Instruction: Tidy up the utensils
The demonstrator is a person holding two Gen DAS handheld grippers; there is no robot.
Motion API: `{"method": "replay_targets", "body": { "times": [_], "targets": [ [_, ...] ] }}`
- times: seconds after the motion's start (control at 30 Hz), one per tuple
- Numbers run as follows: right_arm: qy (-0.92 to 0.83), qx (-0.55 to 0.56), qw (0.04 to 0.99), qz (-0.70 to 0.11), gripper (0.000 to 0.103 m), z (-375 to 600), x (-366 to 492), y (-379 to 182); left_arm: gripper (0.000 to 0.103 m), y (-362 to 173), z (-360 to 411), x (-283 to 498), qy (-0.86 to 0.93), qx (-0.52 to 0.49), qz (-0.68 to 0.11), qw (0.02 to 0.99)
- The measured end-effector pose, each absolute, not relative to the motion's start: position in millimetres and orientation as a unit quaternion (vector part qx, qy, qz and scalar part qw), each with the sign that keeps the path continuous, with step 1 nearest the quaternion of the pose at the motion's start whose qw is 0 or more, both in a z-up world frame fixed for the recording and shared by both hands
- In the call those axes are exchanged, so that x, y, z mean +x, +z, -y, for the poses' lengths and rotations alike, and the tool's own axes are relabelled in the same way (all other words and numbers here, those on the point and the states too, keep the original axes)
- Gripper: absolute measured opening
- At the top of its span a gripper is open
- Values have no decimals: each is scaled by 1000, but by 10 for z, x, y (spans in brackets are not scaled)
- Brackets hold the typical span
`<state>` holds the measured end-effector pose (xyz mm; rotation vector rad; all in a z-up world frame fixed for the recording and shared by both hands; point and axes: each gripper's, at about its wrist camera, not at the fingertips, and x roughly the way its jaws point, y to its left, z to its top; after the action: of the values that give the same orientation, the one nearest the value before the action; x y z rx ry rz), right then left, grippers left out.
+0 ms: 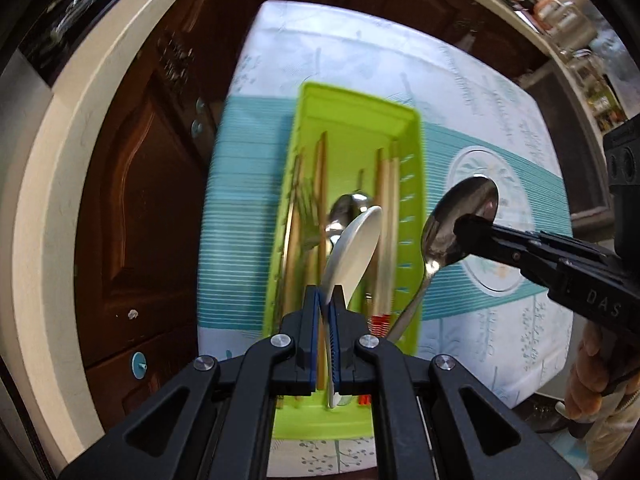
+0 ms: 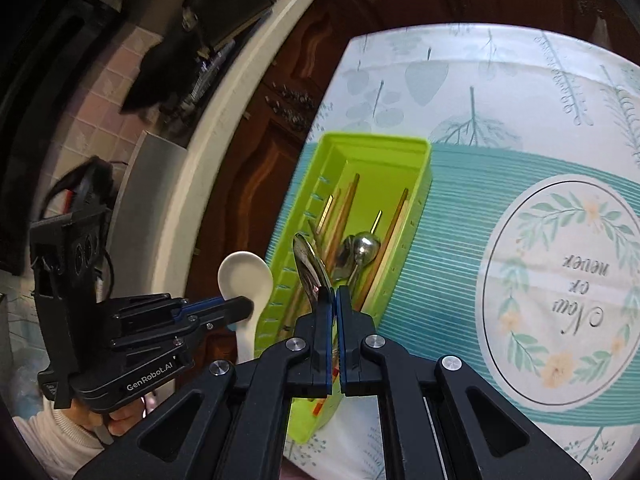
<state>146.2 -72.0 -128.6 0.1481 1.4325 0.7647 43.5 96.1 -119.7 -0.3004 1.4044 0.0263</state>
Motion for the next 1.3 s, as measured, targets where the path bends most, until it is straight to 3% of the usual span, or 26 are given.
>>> {"method": "replay_targets", "body": {
  "times": [0.27, 0.4, 0.57, 0.73, 1.3],
  "targets": [
    [320, 31, 673, -666, 3, 458, 1556, -1696, 4, -1582, -995, 523, 23, -142, -657, 740],
    [305, 32, 682, -664, 10, 417, 1592, -1745, 19, -1598, -996, 543, 20, -143, -652, 745],
    [295, 42, 689, -660, 14, 453, 1614, -1736, 27, -1548, -971, 538, 10, -144, -648, 748],
    [290, 46, 694, -657, 16, 534, 1544, -1671, 46, -1490, -896, 560, 1, -145, -644, 752],
    [255, 51, 722, -641, 20, 913, 1062, -1485, 71, -1198, -572, 335, -8, -93, -619, 779]
  ]
}}
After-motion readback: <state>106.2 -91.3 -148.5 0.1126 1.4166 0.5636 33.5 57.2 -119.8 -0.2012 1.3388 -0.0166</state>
